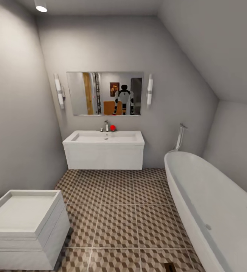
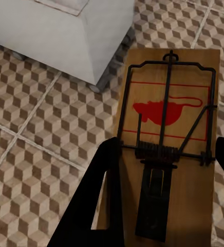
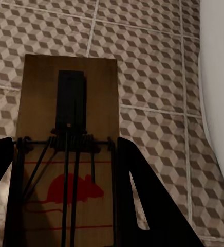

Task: Take the four mousetraps from the cabinet in the bathroom and place them on the bathroom floor. Make sure all four end up on the same floor surface, and ensure that at least two of them are either under or directly next to the same bathroom sink.

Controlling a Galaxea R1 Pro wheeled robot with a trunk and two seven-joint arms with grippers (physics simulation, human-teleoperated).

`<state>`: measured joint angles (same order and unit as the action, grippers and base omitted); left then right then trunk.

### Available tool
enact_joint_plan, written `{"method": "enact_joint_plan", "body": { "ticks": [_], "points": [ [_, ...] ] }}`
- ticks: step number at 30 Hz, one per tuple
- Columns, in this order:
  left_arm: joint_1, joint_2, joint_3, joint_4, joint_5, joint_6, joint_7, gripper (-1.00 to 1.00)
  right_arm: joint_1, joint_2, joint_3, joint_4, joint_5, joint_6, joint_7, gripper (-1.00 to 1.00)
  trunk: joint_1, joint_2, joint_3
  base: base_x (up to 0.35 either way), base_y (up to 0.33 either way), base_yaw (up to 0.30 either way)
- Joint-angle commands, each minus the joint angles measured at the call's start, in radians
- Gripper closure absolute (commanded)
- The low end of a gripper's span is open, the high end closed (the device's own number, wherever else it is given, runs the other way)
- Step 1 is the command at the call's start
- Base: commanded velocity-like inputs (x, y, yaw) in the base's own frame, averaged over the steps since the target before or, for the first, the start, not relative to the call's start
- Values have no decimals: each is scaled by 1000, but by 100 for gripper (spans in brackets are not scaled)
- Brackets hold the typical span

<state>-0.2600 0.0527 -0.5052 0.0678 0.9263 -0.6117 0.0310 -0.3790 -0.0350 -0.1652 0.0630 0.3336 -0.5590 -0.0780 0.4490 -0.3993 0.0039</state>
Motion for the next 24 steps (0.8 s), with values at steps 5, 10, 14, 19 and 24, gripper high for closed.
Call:
{"method": "enact_joint_plan", "body": {
  "ticks": [5,10,14,19,24],
  "points": [
    [-1,-2,-7,3,0,-3,3,100,-1,0,-4,4,9,-6,-6,100,1,-1,0,324,-116,0],
    [-1,-2,-7,3,0,-3,3,100,-1,0,-2,4,11,-5,-6,100,1,-1,0,324,-116,0],
    [-1,-1,-7,3,0,-3,3,100,-1,0,-3,4,11,-5,-6,100,1,-1,0,324,-112,0],
    [-1,-1,-7,3,0,-3,2,100,-1,0,-2,4,10,-6,-6,100,1,-1,0,324,-41,0],
    [-1,-1,-7,3,0,-3,1,100,-1,0,-2,4,9,-6,-6,100,1,-1,0,324,-2,0]
  ]
}}
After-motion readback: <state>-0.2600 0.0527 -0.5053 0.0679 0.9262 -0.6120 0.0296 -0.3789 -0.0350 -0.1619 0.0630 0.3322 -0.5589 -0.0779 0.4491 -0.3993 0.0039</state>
